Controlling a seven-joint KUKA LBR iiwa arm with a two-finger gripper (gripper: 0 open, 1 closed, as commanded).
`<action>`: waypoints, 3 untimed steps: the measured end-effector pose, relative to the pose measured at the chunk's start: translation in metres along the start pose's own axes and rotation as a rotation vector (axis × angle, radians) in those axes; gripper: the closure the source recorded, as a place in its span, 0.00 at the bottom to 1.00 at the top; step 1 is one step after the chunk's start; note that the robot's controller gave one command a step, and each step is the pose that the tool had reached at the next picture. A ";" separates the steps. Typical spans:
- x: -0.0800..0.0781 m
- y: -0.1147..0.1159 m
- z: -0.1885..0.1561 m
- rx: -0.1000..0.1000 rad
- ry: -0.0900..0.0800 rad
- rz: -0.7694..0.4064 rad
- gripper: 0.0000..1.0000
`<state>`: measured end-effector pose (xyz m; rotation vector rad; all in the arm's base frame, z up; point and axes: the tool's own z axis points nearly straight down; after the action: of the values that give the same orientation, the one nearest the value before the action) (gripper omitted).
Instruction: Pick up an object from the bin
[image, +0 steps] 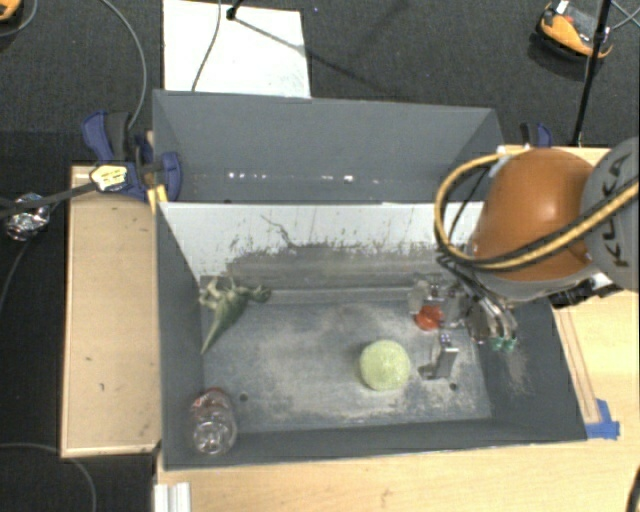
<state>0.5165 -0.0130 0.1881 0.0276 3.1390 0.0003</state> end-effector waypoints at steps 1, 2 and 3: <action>-0.006 0.002 0.036 0.000 -0.008 0.012 0.00; -0.017 0.017 0.084 -0.001 -0.004 0.048 0.00; -0.026 0.011 0.118 -0.001 -0.003 -0.042 1.00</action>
Offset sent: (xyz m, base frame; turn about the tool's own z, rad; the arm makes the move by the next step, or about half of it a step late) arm 0.0223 0.0252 -0.1030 0.0575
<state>0.5425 -0.0029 0.0701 -0.0376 3.1355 0.0021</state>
